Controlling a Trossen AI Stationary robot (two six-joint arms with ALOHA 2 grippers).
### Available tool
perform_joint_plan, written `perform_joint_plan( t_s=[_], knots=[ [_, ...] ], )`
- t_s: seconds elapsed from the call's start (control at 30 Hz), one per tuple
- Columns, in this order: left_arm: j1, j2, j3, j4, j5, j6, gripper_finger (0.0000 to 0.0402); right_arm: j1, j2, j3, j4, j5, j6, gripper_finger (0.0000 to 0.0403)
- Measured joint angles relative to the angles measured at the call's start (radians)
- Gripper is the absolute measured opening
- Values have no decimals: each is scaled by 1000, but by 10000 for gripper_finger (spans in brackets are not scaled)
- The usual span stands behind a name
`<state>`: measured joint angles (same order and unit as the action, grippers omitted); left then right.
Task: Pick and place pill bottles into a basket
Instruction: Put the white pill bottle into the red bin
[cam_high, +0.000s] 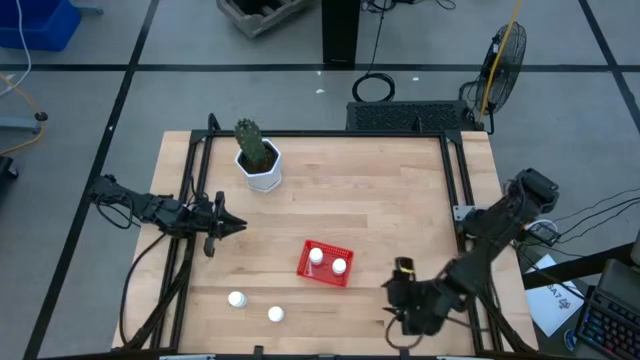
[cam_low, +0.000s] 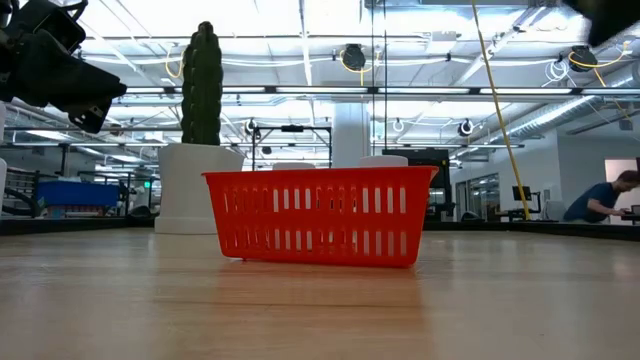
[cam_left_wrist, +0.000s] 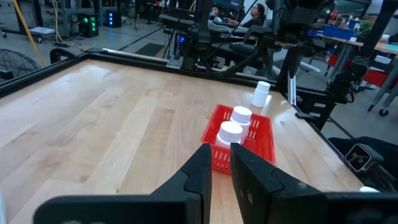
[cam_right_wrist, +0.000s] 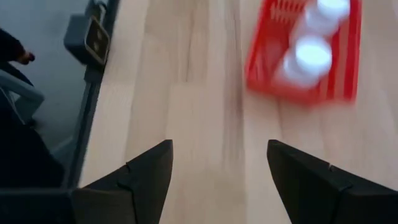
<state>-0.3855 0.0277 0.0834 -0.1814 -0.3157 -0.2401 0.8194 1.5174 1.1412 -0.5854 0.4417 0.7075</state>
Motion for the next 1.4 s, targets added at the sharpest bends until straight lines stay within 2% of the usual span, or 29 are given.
perform_joint_plan(
  t_s=[0.1,0.2,0.33,0.57,1.0,1.27,1.4],
  knots=[
    [0,0,0,0,0,0,63,47,1,0,-117,-9,172,251],
    [0,0,0,0,0,0,63,68,1,-1,-181,-73,315,251],
    [0,0,0,0,0,0,63,86,1,-1,-189,-148,444,251],
    [0,0,0,0,0,0,63,131,1,-46,-208,-199,577,251],
    [0,0,0,-1,0,0,63,141,1,-116,-156,-283,668,251],
    [0,0,0,0,0,0,63,137,1,-126,-158,-287,682,251],
    [0,0,0,-1,0,0,63,137,6,-126,-161,-287,694,233]
  ],
)
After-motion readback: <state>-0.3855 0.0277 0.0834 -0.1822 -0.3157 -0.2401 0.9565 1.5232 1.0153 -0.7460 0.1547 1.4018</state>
